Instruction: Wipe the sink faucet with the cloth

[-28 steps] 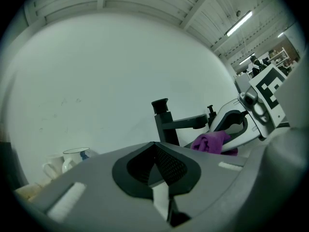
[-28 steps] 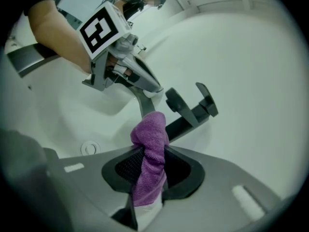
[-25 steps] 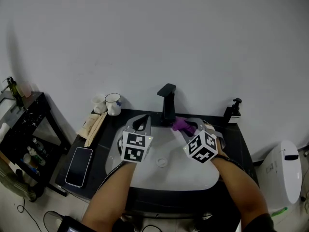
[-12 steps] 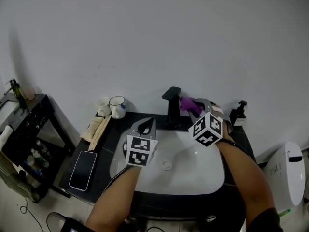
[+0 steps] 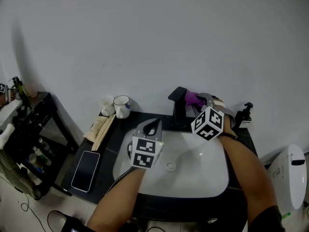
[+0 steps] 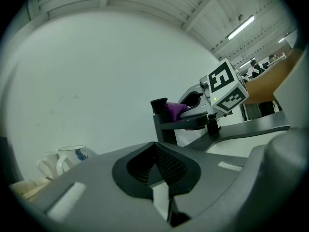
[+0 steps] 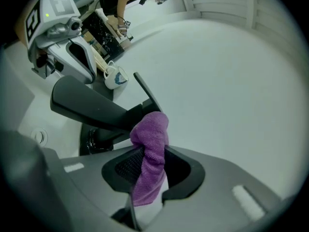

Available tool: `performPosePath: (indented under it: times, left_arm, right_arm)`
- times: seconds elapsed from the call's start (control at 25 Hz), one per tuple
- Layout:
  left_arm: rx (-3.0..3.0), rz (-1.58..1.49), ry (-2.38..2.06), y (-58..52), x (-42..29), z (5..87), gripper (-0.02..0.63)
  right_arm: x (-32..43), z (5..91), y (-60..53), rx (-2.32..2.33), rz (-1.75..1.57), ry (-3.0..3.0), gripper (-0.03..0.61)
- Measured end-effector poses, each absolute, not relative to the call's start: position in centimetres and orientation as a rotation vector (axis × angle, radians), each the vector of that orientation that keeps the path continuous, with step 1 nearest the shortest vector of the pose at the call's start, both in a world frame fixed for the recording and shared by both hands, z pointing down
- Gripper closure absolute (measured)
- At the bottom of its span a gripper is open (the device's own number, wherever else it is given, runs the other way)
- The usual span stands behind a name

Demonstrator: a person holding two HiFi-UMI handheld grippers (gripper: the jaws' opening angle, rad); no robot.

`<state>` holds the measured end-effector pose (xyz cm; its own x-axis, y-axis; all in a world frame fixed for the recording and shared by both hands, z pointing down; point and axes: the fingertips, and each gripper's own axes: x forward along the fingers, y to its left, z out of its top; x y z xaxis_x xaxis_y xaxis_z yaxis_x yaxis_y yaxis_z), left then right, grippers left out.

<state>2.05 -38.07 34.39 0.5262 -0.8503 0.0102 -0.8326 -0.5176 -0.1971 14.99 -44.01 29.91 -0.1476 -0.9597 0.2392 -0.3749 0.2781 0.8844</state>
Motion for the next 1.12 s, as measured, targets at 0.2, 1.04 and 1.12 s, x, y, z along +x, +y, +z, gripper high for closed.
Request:
performPosePath:
  times: [0.2, 1.04, 1.12]
  left_arm:
    - [-2.601, -0.152, 1.453, -38.2, 2.0, 34.5, 0.597]
    - [-2.596, -0.155, 1.445, -38.0, 2.2, 34.1, 0.597]
    - [-2.592, -0.153, 1.447, -38.2, 2.1, 34.0, 0.597]
  right_arm:
    - [14.4, 30.7, -44.4, 1.211, -0.856, -1.694, 0.471]
    - [13.0, 34.7, -43.6, 1.161, -0.779, -1.762, 0.469]
    - [12.9, 35.5, -43.5, 1.146, -0.766, -1.767, 0.469]
